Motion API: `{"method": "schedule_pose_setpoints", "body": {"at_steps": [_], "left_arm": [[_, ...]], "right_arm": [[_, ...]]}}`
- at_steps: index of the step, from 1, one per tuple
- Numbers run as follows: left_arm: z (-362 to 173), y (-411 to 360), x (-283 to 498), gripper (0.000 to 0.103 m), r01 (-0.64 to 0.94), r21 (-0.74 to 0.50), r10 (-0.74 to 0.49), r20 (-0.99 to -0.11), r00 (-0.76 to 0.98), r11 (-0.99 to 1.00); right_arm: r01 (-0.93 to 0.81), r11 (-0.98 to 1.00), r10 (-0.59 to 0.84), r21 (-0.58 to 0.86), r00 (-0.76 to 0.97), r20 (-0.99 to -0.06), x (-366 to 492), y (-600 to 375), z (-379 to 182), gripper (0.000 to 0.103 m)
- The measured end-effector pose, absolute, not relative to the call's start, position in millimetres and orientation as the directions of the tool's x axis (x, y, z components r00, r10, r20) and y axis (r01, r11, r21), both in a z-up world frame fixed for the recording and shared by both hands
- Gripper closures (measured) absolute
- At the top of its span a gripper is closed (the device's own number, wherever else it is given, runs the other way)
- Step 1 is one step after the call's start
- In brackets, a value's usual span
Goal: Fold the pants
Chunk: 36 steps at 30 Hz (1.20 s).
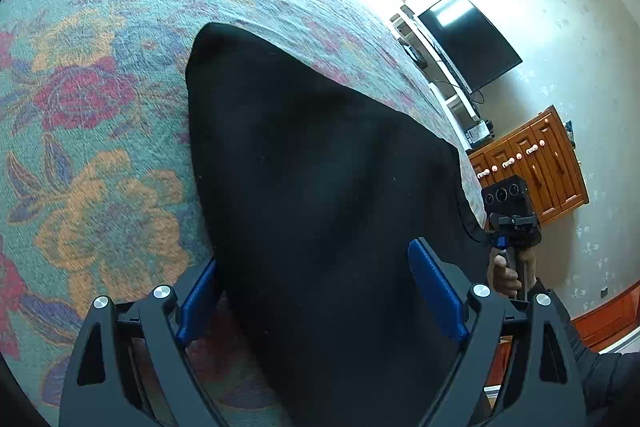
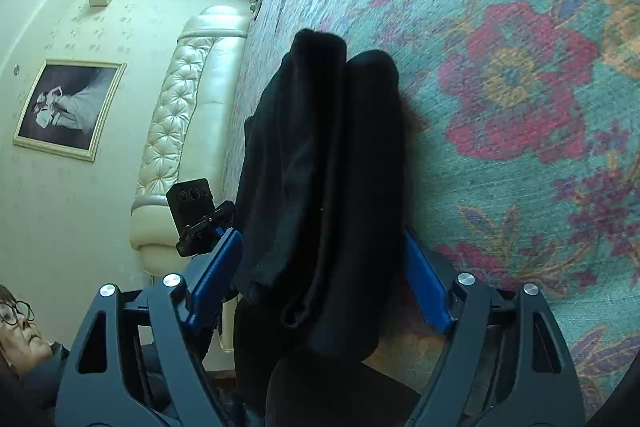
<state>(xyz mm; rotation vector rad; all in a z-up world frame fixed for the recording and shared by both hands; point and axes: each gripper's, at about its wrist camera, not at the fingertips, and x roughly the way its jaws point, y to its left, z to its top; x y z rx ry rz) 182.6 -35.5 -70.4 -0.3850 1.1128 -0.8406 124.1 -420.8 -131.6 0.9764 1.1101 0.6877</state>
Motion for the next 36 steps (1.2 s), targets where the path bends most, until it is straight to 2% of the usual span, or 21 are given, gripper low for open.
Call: {"method": "schedule_pose_setpoints", "body": {"at_steps": [5,9,11,12,13,14,16,17,20,24,36], "left_arm": [[-76,-39,185,0.014,0.384,-0.684,-0.779,-0.594,0.200,0.620],[-81,-33,199,0.014,0.297,-0.762,-0.818,-0.541,0.197,0.575],[-83,-31,206,0.014,0.258,-0.796,-0.836,-0.510,0.201,0.547],[-84,-31,208,0.014,0.249,-0.803,-0.840,-0.503,0.202,0.541],[-84,-32,208,0.014,0.248,-0.807,-0.843,-0.499,0.202,0.536],[-83,-34,208,0.024,0.256,-0.802,-0.841,-0.501,0.203,0.539],[-82,-37,209,0.054,0.263,-0.770,-0.814,-0.541,0.212,0.581],[-83,-34,211,0.065,0.250,-0.764,-0.804,-0.555,0.216,0.595],[-84,-24,211,0.077,0.220,-0.789,-0.817,-0.532,0.221,0.573],[-67,-16,206,0.079,0.275,-0.725,-0.774,-0.572,0.271,0.632],[-66,89,232,0.078,0.169,-0.711,-0.710,-0.591,0.383,0.682]], "right_arm": [[0.021,0.443,0.853,0.896,0.299,-0.429,135,-402,-131,0.021],[0.041,0.436,0.847,0.899,0.317,-0.426,146,-397,-130,0.022],[0.036,0.472,0.833,0.881,0.311,-0.458,148,-392,-130,0.037],[0.047,0.491,0.822,0.870,0.304,-0.481,149,-392,-133,0.056],[0.059,0.483,0.824,0.873,0.305,-0.477,149,-392,-136,0.063],[0.054,0.474,0.827,0.879,0.314,-0.466,149,-392,-136,0.065],[0.036,0.486,0.820,0.873,0.328,-0.469,146,-391,-134,0.068],[0.033,0.487,0.817,0.873,0.337,-0.468,145,-390,-132,0.068],[0.011,0.487,0.813,0.873,0.358,-0.459,147,-381,-122,0.070],[-0.023,0.487,0.818,0.873,0.363,-0.447,158,-367,-110,0.071],[-0.085,0.445,0.874,0.892,0.258,-0.411,246,-275,-122,0.071]]}}
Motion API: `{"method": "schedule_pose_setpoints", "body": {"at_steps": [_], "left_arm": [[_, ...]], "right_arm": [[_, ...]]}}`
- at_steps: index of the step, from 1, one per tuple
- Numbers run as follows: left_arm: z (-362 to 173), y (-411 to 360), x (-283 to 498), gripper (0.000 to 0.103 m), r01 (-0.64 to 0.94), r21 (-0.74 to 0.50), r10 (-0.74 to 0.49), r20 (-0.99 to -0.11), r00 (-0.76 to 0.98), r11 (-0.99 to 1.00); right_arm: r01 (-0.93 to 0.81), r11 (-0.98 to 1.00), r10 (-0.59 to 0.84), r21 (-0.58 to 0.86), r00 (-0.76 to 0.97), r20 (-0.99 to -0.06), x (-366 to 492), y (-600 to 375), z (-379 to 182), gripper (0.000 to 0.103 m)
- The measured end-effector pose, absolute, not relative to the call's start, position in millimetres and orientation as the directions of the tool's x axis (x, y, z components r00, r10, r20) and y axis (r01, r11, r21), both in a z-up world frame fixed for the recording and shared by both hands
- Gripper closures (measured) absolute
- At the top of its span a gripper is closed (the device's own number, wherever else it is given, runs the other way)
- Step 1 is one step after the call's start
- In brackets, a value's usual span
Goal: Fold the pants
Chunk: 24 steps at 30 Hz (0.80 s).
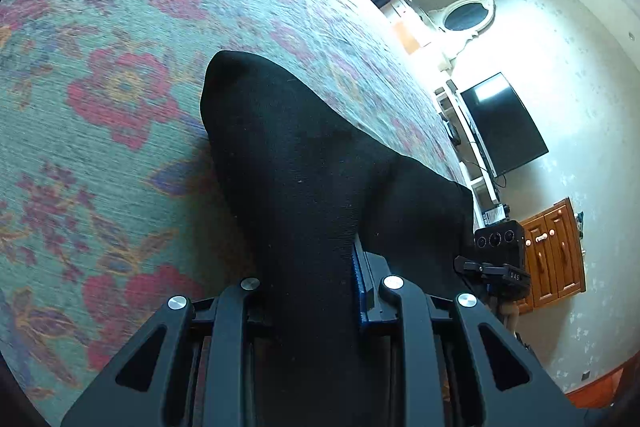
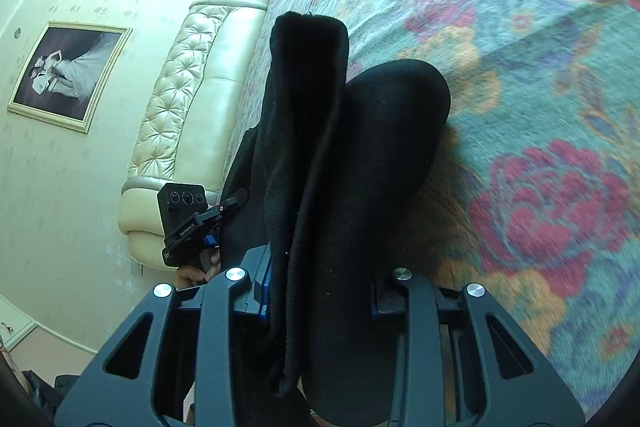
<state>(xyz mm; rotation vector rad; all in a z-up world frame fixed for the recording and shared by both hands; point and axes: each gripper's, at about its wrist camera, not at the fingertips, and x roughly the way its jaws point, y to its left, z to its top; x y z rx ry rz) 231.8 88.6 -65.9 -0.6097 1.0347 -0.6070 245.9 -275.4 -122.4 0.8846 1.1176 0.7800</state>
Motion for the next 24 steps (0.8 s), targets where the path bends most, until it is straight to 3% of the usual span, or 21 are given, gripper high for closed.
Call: {"method": "schedule_pose_setpoints", "body": {"at_steps": [3,6,8,9,12,17,21,24], "left_arm": [[-72,98,232,0.077,0.159,-0.722,-0.716,-0.585,0.381,0.674],[-77,99,229,0.064,0.163,-0.723,-0.716,-0.576,0.396,0.672],[-77,104,226,0.029,0.141,-0.709,-0.686,-0.580,0.440,0.690],[-76,109,224,0.026,0.130,-0.719,-0.681,-0.562,0.468,0.683],[-67,129,218,0.024,0.095,-0.750,-0.673,-0.521,0.525,0.654],[-44,149,193,0.020,0.063,-0.651,-0.554,-0.586,0.591,0.756],[-28,148,153,0.018,0.018,-0.512,-0.409,-0.663,0.627,0.859],[-20,136,118,0.018,-0.005,-0.397,-0.299,-0.699,0.650,0.918]], "right_arm": [[-0.088,0.445,0.877,0.891,0.245,-0.413,257,-268,-127,0.071],[-0.063,0.437,0.880,0.897,0.238,-0.412,256,-273,-135,0.068],[-0.038,0.424,0.883,0.905,0.240,-0.404,252,-279,-140,0.064],[-0.030,0.416,0.885,0.909,0.243,-0.397,251,-281,-140,0.061],[-0.021,0.422,0.878,0.906,0.259,-0.403,244,-291,-137,0.053],[0.044,0.518,0.790,0.854,0.358,-0.498,214,-322,-123,0.037],[0.103,0.769,0.522,0.631,0.468,-0.713,171,-324,-92,0.026],[0.146,0.881,0.320,0.451,0.518,-0.793,145,-301,-71,0.024]]}}
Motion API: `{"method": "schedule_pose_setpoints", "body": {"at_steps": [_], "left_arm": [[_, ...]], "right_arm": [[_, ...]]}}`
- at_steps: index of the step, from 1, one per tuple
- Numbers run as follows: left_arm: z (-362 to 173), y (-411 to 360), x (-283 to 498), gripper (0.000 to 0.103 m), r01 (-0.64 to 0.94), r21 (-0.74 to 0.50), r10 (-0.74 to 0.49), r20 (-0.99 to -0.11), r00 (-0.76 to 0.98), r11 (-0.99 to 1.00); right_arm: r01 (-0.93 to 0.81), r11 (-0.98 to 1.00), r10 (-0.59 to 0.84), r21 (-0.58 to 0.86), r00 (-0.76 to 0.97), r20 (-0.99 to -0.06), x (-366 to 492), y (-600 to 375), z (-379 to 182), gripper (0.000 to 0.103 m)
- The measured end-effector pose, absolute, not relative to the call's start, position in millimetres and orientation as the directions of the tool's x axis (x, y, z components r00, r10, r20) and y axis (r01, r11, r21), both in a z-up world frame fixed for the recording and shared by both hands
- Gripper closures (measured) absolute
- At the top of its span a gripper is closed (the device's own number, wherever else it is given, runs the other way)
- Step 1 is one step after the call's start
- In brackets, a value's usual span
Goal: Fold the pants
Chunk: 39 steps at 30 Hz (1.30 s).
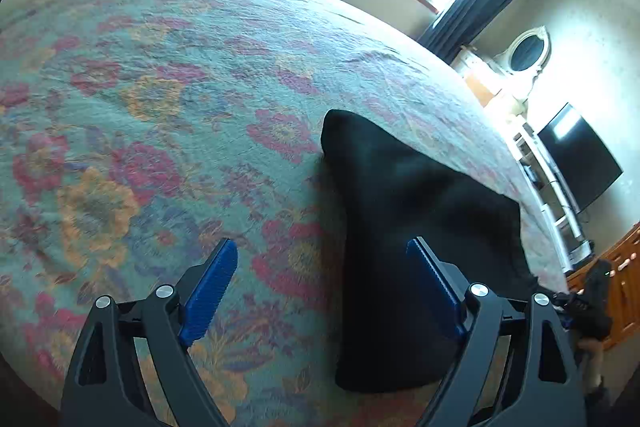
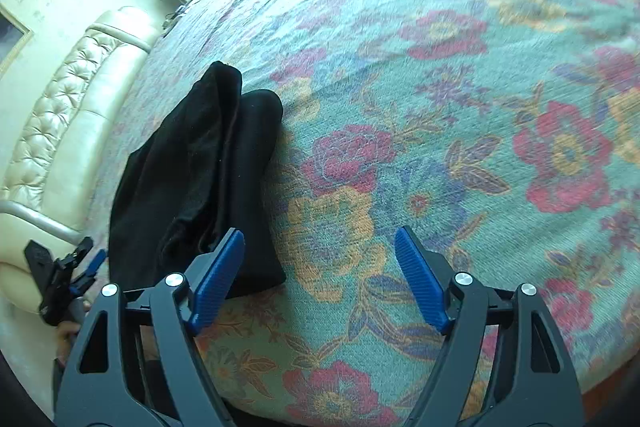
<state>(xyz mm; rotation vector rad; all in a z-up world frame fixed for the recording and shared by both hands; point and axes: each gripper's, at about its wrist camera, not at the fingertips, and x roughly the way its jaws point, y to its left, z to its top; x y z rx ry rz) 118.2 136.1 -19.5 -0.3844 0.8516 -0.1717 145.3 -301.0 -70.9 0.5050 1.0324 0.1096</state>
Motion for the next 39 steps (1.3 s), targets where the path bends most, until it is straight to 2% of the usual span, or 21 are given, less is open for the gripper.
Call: {"method": "schedule_pose_setpoints", "body": {"at_steps": [1,3,5,8,12,20,25,39], "left_arm": [[-16,126,108,0.018,0.004,-0.347,-0.264,-0.706,0.657,0.938],[-11,107,89,0.017,0.040,-0.270,-0.227,-0.709,0.667,0.962],[-6,94,70,0.017,0.046,-0.230,-0.199,-0.709,0.677,0.972],[-2,83,49,0.017,0.036,-0.238,-0.194,-0.688,0.699,0.971],[0,73,32,0.017,0.023,-0.237,-0.181,-0.672,0.718,0.971],[-9,50,18,0.017,-0.004,-0.085,-0.058,-0.707,0.704,0.996],[-13,43,13,0.017,0.016,-0.104,-0.086,-0.714,0.695,0.994],[-13,35,10,0.017,0.016,-0.069,-0.061,-0.723,0.688,0.997]], "right_arm": [[0.162,0.900,0.269,0.404,0.523,-0.809,143,-292,-65,0.024],[0.142,0.920,0.218,0.364,0.588,-0.779,130,-267,-44,0.023],[0.101,0.956,0.153,0.274,0.628,-0.763,114,-241,-31,0.019],[0.036,0.986,0.099,0.165,0.669,-0.737,88,-204,-29,0.014],[-0.046,0.996,0.093,0.082,0.634,-0.768,72,-168,-46,0.013],[-0.054,0.990,0.138,0.133,0.613,-0.778,53,-154,-55,0.013],[-0.052,0.988,0.147,0.145,0.604,-0.783,52,-155,-57,0.013],[-0.071,0.988,0.152,0.137,0.589,-0.793,52,-149,-61,0.013]]}}
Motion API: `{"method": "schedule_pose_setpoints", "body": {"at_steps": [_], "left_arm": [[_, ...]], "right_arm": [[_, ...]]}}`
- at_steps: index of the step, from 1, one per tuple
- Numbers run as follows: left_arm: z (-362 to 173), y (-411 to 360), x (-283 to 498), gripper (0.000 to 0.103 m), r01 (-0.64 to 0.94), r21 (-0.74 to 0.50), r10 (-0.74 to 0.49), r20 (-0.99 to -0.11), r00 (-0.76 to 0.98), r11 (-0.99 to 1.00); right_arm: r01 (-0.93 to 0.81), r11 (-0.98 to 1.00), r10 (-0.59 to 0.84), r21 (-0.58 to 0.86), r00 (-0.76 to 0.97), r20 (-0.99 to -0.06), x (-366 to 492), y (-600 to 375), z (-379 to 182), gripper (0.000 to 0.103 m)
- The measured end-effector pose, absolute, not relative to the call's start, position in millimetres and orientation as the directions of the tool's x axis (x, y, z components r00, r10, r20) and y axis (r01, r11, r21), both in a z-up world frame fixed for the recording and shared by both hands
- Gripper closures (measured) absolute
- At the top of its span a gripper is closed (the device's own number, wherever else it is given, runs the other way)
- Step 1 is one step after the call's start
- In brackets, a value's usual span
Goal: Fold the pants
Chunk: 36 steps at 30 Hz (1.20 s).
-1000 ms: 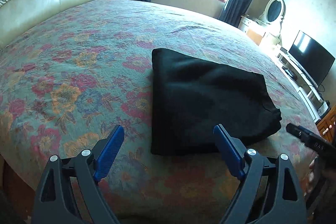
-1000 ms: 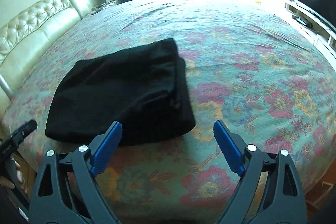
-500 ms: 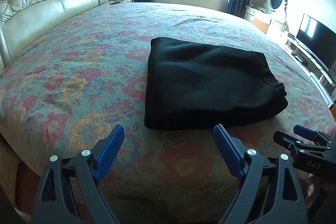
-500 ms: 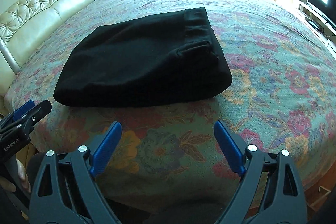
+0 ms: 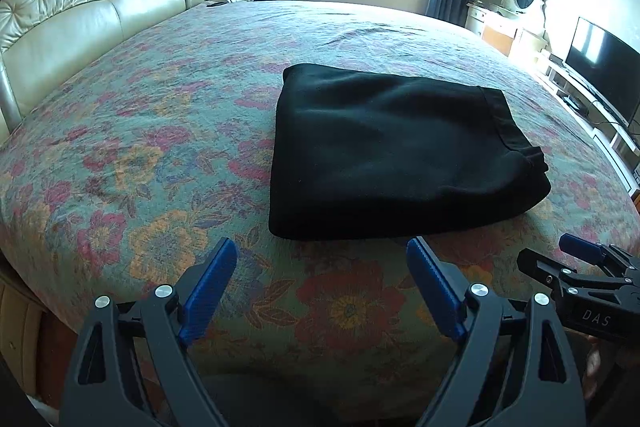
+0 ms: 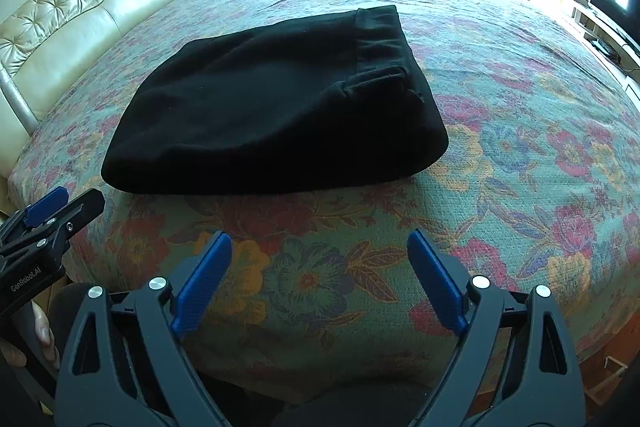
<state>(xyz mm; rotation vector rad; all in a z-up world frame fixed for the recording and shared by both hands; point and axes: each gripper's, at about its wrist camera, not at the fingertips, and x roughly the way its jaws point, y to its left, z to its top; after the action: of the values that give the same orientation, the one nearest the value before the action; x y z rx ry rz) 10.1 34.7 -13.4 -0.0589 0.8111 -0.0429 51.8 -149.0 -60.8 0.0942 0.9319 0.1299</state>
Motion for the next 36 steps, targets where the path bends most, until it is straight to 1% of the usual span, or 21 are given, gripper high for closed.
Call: {"method": "schedule_pose_setpoints", "body": {"at_steps": [6,11,17,29,36], "left_arm": [[-11.8,33.9,10.7,0.017,0.011,-0.061,-0.052,-0.717,0.695,0.998],[-7.6,30.8,9.7,0.017,-0.001,-0.020,-0.014,-0.699,0.715,1.000],[-8.4,31.0,10.7,0.017,0.009,-0.045,-0.037,-0.700,0.714,0.999],[-9.7,26.9,9.3,0.017,0.024,-0.041,-0.046,-0.703,0.710,0.999],[-4.2,25.1,8.8,0.017,0.037,-0.067,-0.073,-0.684,0.726,0.997]], "right_arm": [[-0.076,0.987,0.157,0.139,0.579,-0.800,52.2,-147.6,-62.9,0.013],[-0.078,0.987,0.160,0.141,0.579,-0.800,51.9,-147.4,-62.9,0.013],[-0.085,0.986,0.164,0.141,0.576,-0.801,50.1,-145.8,-62.7,0.013],[-0.078,0.986,0.166,0.148,0.571,-0.804,48.2,-145.1,-63.6,0.013],[-0.078,0.986,0.168,0.150,0.570,-0.804,47.9,-145.3,-63.6,0.013]]}}
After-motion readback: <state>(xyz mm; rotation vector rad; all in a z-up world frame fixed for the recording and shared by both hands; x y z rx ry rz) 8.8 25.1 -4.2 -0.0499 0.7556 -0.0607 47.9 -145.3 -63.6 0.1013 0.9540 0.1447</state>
